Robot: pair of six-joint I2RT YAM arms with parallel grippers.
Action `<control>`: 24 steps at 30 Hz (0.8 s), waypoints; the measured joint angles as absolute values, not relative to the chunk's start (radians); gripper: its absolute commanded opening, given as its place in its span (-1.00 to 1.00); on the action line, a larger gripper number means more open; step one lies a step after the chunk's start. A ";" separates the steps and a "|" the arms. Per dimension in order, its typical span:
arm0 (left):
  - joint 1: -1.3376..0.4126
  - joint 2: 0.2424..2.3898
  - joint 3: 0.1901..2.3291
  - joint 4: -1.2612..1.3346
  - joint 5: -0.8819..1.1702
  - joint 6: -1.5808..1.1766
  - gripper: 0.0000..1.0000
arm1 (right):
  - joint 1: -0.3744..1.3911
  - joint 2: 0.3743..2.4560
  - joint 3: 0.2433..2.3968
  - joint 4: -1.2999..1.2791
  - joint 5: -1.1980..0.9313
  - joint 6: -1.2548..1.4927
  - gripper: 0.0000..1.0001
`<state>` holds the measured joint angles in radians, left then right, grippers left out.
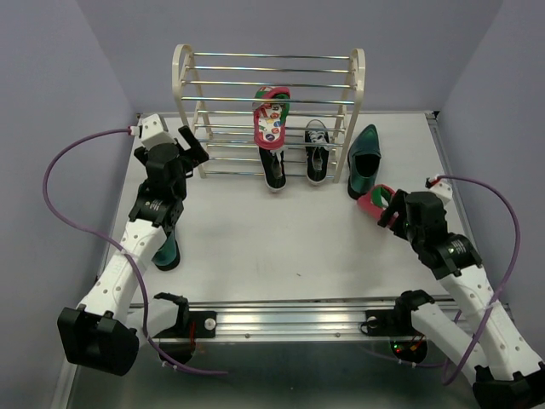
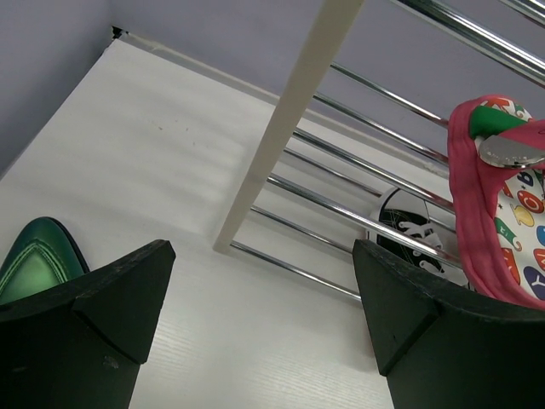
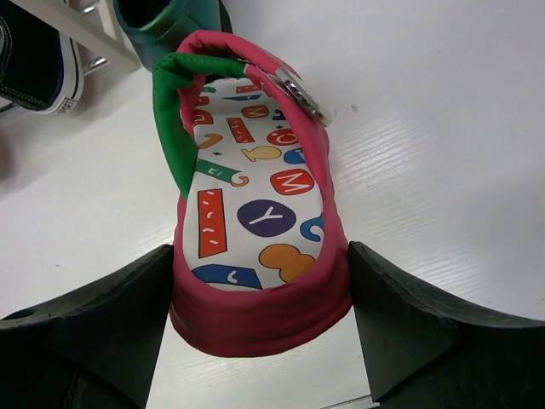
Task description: Place and organize the shoes onto the shoe shelf
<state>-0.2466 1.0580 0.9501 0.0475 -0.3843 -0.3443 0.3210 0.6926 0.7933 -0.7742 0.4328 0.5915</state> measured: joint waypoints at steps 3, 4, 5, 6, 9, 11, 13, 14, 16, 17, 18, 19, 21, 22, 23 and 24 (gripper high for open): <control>-0.246 1.058 0.950 0.048 -0.376 -0.344 0.98 | 0.321 0.713 0.771 -0.763 0.368 0.599 -0.99; -0.246 1.058 0.950 0.048 -0.375 -0.345 0.98 | 0.321 0.715 0.757 -0.752 0.350 0.600 -0.99; -0.246 1.057 0.950 0.048 -0.372 -0.345 0.98 | 0.321 0.716 0.721 -0.735 0.308 0.609 -0.97; -0.246 1.057 0.950 0.049 -0.369 -0.345 0.98 | 0.321 0.722 0.695 -0.726 0.281 0.614 -0.84; -0.245 1.057 0.950 0.049 -0.364 -0.345 0.98 | 0.321 0.775 0.601 -0.709 0.194 0.639 -0.51; -0.245 1.057 0.950 0.049 -0.362 -0.345 0.98 | 0.324 0.826 0.561 -0.698 0.155 0.648 -0.31; -0.245 1.057 0.949 0.049 -0.361 -0.345 0.98 | 0.325 0.859 0.551 -0.685 0.139 0.653 -0.11; -0.245 1.057 0.949 0.048 -0.361 -0.345 0.98 | 0.326 0.871 0.551 -0.676 0.136 0.658 -0.09; -0.244 1.057 0.949 0.049 -0.361 -0.345 0.98 | 0.327 0.887 0.551 -0.665 0.134 0.662 0.07; -0.244 1.057 0.949 0.049 -0.361 -0.346 0.98 | 0.327 0.896 0.551 -0.658 0.134 0.662 0.15; -0.242 1.057 0.949 0.049 -0.361 -0.346 0.98 | 0.327 0.907 0.550 -0.651 0.132 0.662 0.29; -0.241 1.057 0.949 0.048 -0.361 -0.346 0.98 | 0.327 0.915 0.548 -0.645 0.130 0.662 0.48; -0.240 1.057 0.949 0.049 -0.361 -0.348 0.98 | 0.329 0.945 0.546 -0.632 0.124 0.658 0.79; -0.240 1.057 0.949 0.049 -0.361 -0.349 0.98 | 0.332 0.960 0.546 -0.627 0.122 0.657 0.94; -0.240 1.057 0.949 0.049 -0.361 -0.349 0.98 | 0.335 0.980 0.546 -0.619 0.123 0.656 0.99; -0.240 1.057 0.949 0.048 -0.361 -0.349 0.98 | 0.336 0.994 0.546 -0.612 0.128 0.653 1.00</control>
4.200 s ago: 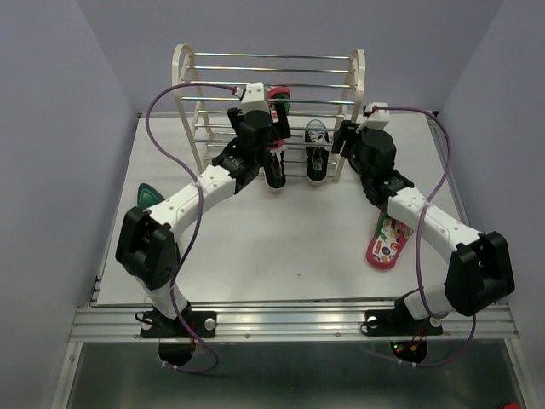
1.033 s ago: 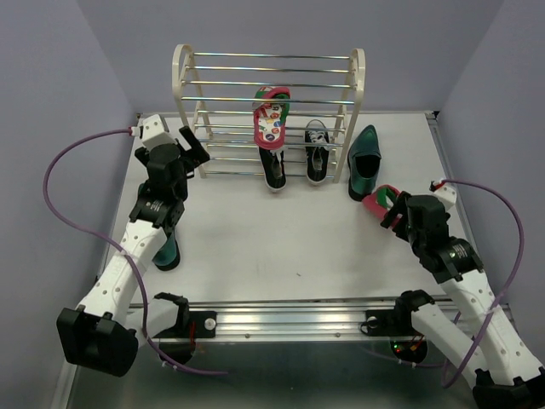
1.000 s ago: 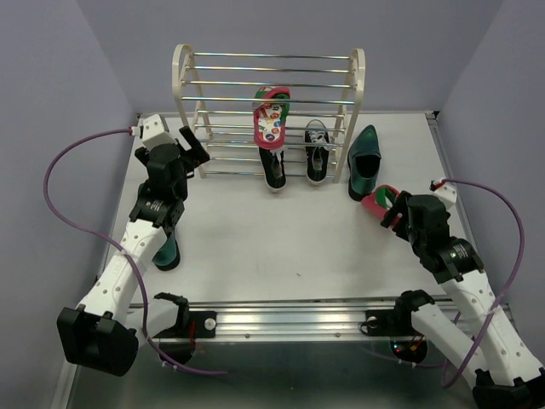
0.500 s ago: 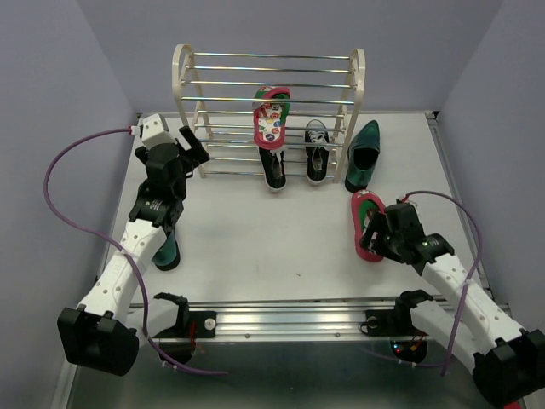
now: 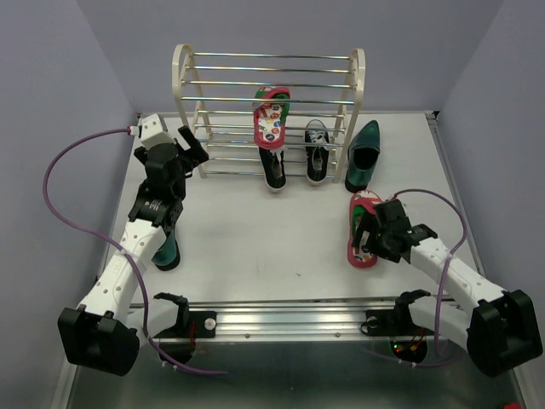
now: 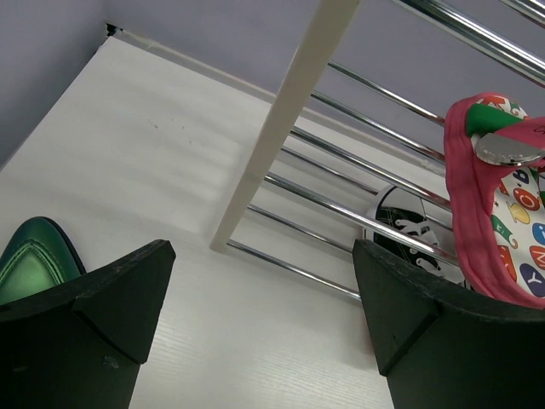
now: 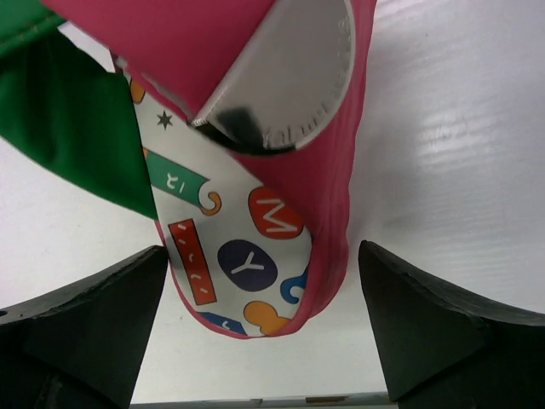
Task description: Place and organize the shoes onto the shoe shelf
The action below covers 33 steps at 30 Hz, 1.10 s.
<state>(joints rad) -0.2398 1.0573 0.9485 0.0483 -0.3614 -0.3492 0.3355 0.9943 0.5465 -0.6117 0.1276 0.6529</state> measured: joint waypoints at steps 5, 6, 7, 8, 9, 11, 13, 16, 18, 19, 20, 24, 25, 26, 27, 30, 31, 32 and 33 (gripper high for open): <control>-0.240 1.057 0.949 0.048 -0.362 -0.350 0.98 | 0.340 1.053 0.549 -0.562 0.168 0.656 1.00; -0.240 1.057 0.949 0.048 -0.362 -0.351 0.98 | 0.342 1.057 0.550 -0.557 0.174 0.655 1.00; -0.240 1.057 0.949 0.048 -0.362 -0.353 0.98 | 0.342 1.060 0.551 -0.554 0.178 0.655 1.00; -0.240 1.057 0.949 0.048 -0.363 -0.353 0.98 | 0.344 1.062 0.553 -0.550 0.181 0.650 1.00; -0.239 1.057 0.949 0.048 -0.363 -0.354 0.98 | 0.349 1.067 0.555 -0.544 0.188 0.647 1.00; -0.237 1.057 0.949 0.048 -0.363 -0.356 0.98 | 0.351 1.077 0.557 -0.522 0.197 0.639 1.00; -0.234 1.057 0.949 0.048 -0.363 -0.357 0.98 | 0.355 1.092 0.558 -0.504 0.206 0.630 1.00; -0.234 1.057 0.949 0.048 -0.366 -0.358 0.98 | 0.362 1.122 0.562 -0.486 0.218 0.619 1.00; -0.233 1.058 0.949 0.048 -0.367 -0.358 0.98 | 0.371 1.147 0.564 -0.470 0.229 0.612 1.00; -0.233 1.058 0.949 0.047 -0.368 -0.358 0.98 | 0.376 1.156 0.566 -0.465 0.235 0.608 1.00; -0.233 1.058 0.949 0.047 -0.368 -0.358 0.98 | 0.385 1.172 0.572 -0.463 0.247 0.606 1.00; -0.229 1.059 0.949 0.048 -0.369 -0.358 0.98 | 0.437 1.217 0.588 -0.464 0.313 0.609 1.00; -0.227 1.060 0.949 0.047 -0.369 -0.358 0.98 | 0.452 1.232 0.593 -0.464 0.337 0.614 1.00; -0.227 1.060 0.949 0.048 -0.370 -0.358 0.98 | 0.459 1.240 0.598 -0.468 0.349 0.620 1.00; -0.227 1.063 0.949 0.048 -0.371 -0.358 0.98 | 0.468 1.253 0.607 -0.478 0.364 0.630 1.00; -0.225 1.071 0.949 0.048 -0.374 -0.357 0.98 | 0.485 1.286 0.632 -0.501 0.393 0.657 0.38; -0.223 1.075 0.949 0.048 -0.374 -0.357 0.98 | 0.491 1.298 0.641 -0.511 0.402 0.669 0.01; -0.222 1.078 0.949 0.048 -0.374 -0.357 0.98 | 0.496 1.304 0.649 -0.522 0.414 0.682 -0.29; -0.221 1.082 0.949 0.048 -0.374 -0.357 0.98 | 0.500 1.304 0.649 -0.524 0.419 0.685 -0.47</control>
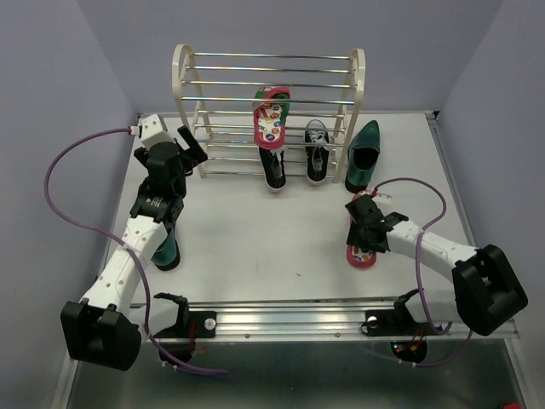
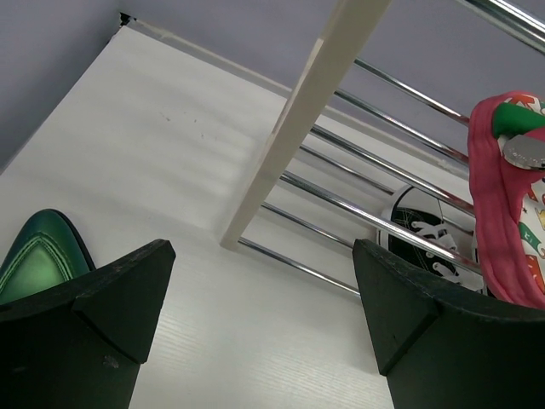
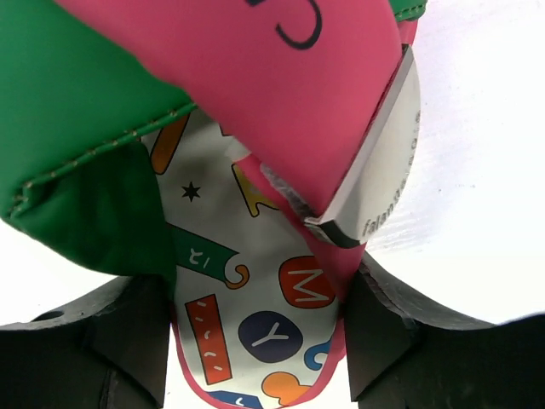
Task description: Place and organize the shoes onto the shoe shelf
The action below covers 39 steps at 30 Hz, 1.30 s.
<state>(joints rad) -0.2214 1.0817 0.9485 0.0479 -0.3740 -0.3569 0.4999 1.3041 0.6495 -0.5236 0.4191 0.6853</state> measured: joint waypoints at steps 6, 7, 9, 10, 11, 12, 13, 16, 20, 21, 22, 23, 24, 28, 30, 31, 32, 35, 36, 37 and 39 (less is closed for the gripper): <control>-0.213 1.101 0.949 0.047 -0.374 -0.356 0.98 | 0.507 1.198 0.605 -0.532 0.475 0.739 -0.99; -0.212 1.103 0.949 0.047 -0.372 -0.355 0.98 | 0.506 1.155 0.595 -0.545 0.487 0.744 -0.99; -0.208 1.105 0.949 0.047 -0.369 -0.354 0.98 | 0.506 1.068 0.591 -0.568 0.506 0.748 -0.98; -0.207 1.105 0.949 0.048 -0.367 -0.352 0.98 | 0.506 1.026 0.591 -0.576 0.513 0.746 -0.99; -0.207 1.105 0.949 0.048 -0.366 -0.351 0.98 | 0.506 0.982 0.592 -0.581 0.520 0.744 -0.99; -0.207 1.105 0.949 0.048 -0.366 -0.349 0.98 | 0.506 0.926 0.595 -0.591 0.529 0.738 -0.99; -0.207 1.105 0.949 0.048 -0.366 -0.348 0.98 | 0.506 0.884 0.604 -0.605 0.530 0.727 -0.99; -0.207 1.105 0.949 0.049 -0.361 -0.341 0.98 | 0.505 0.803 0.646 -0.651 0.519 0.693 -0.99; -0.205 1.112 0.950 0.056 -0.347 -0.315 0.98 | 0.506 0.763 0.753 -0.692 0.447 0.614 -0.99; -0.205 1.116 0.953 0.058 -0.345 -0.307 0.98 | 0.505 0.762 0.786 -0.696 0.414 0.581 -0.99; -0.204 1.119 0.956 0.058 -0.342 -0.297 0.98 | 0.505 0.762 0.805 -0.695 0.390 0.558 -0.99; -0.202 1.122 0.959 0.060 -0.340 -0.292 0.98 | 0.505 0.764 0.833 -0.696 0.342 0.529 -0.99; -0.200 1.127 0.967 0.062 -0.338 -0.283 0.98 | 0.505 0.768 0.852 -0.693 0.298 0.503 -0.99; -0.174 1.147 0.991 0.081 -0.312 -0.252 0.98 | 0.506 0.811 0.897 -0.673 0.076 0.397 -0.99; -0.143 1.171 1.014 0.091 -0.284 -0.241 0.98 | 0.506 0.846 0.904 -0.664 -0.002 0.366 -0.99; -0.128 1.185 1.024 0.102 -0.266 -0.236 0.98 | 0.506 0.861 0.905 -0.660 -0.036 0.352 -0.99; -0.108 1.201 1.032 0.121 -0.245 -0.225 0.98 | 0.506 0.865 0.905 -0.659 -0.057 0.342 -0.99; -0.067 1.241 1.033 0.192 -0.158 -0.187 0.98 | 0.506 0.905 0.908 -0.657 -0.111 0.309 -0.99; -0.058 1.255 1.036 0.209 -0.129 -0.172 0.98 | 0.506 0.916 0.910 -0.652 -0.121 0.302 -0.99; -0.051 1.272 1.038 0.228 -0.093 -0.157 0.98 | 0.506 0.924 0.913 -0.649 -0.125 0.297 -0.99; -0.047 1.303 1.043 0.256 -0.021 -0.128 0.98 | 0.506 0.952 0.923 -0.634 -0.128 0.290 -0.99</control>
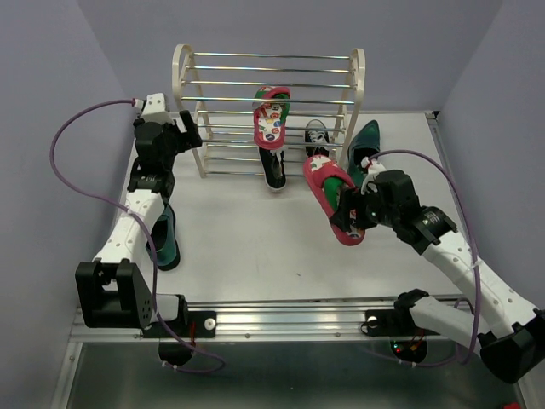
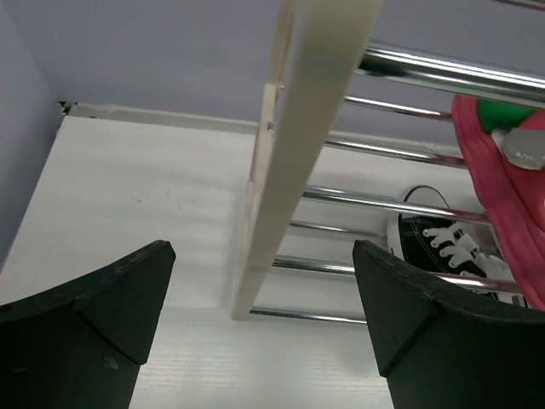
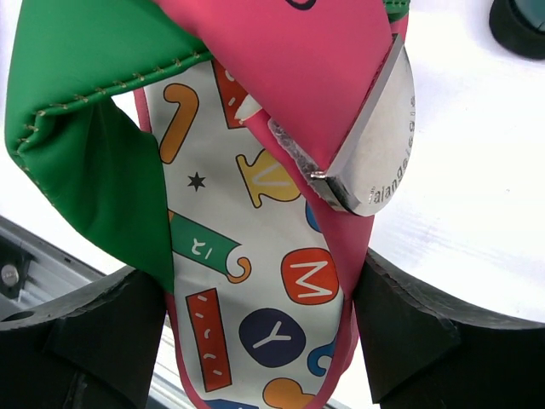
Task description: Place and organize the shoes onto the shoe shelf
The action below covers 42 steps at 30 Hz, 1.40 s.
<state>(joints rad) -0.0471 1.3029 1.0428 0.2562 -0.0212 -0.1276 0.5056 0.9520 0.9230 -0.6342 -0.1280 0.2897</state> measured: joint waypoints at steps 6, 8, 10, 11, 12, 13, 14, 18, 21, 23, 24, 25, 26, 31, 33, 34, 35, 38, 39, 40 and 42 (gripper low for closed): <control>-0.046 1.396 1.083 0.298 0.115 -0.063 0.79 | 0.506 1.039 0.941 -0.587 -0.098 0.284 -0.98; -0.045 1.428 1.110 0.307 0.132 -0.056 0.69 | 0.506 1.059 0.942 -0.569 -0.077 0.284 -0.98; -0.045 1.459 1.136 0.312 0.148 -0.053 0.58 | 0.506 1.078 0.950 -0.560 -0.055 0.284 -0.96; -0.044 1.473 1.147 0.315 0.160 -0.054 0.56 | 0.506 1.090 0.960 -0.557 -0.048 0.284 -0.96; -0.044 1.481 1.153 0.318 0.171 -0.054 0.49 | 0.505 1.104 0.973 -0.552 -0.040 0.284 -0.96; -0.044 1.486 1.157 0.319 0.184 -0.054 0.43 | 0.505 1.124 0.989 -0.540 -0.034 0.284 -0.96; -0.044 1.490 1.157 0.322 0.195 -0.054 0.36 | 0.505 1.137 1.000 -0.531 -0.033 0.284 -0.96; -0.039 1.491 1.157 0.327 0.210 -0.052 0.16 | 0.506 1.191 1.047 -0.480 -0.029 0.284 -0.96; -0.034 1.491 1.157 0.327 0.208 -0.044 -0.07 | 0.505 1.213 1.067 -0.450 -0.015 0.288 -0.95; -0.031 1.491 1.156 0.327 0.204 -0.035 -0.17 | 0.506 1.223 1.083 -0.433 0.010 0.292 -0.95; -0.030 1.491 1.154 0.331 0.204 -0.035 -0.18 | 0.506 1.229 1.093 -0.429 0.022 0.297 -0.95; -0.029 1.491 1.151 0.333 0.200 -0.029 -0.18 | 0.506 1.235 1.102 -0.425 0.035 0.302 -0.95; -0.029 1.491 1.147 0.341 0.200 -0.029 -0.18 | 0.506 1.244 1.114 -0.421 0.053 0.310 -0.95; -0.030 1.483 1.117 0.382 0.202 -0.023 -0.18 | 0.505 1.317 1.172 -0.366 0.134 0.332 -0.93; -0.030 1.481 1.111 0.393 0.202 -0.022 -0.19 | 0.505 1.369 1.207 -0.346 0.154 0.336 -0.92; -0.030 1.481 1.109 0.397 0.203 -0.022 -0.20 | 0.505 1.387 1.219 -0.339 0.159 0.337 -0.91; -0.030 1.482 1.106 0.402 0.202 -0.022 -0.20 | 0.505 1.418 1.241 -0.329 0.166 0.337 -0.90; -0.030 1.482 1.106 0.405 0.202 -0.022 -0.21 | 0.505 1.486 1.291 -0.313 0.193 0.344 -0.87; -0.030 1.482 1.105 0.405 0.202 -0.022 -0.29 | 0.505 1.503 1.301 -0.301 0.204 0.346 -0.86; -0.030 1.482 1.105 0.405 0.202 -0.022 -0.31 | 0.505 1.519 1.311 -0.291 0.216 0.351 -0.86; -0.030 1.482 1.105 0.405 0.200 -0.014 -0.31 | 0.505 1.547 1.330 -0.274 0.236 0.360 -0.83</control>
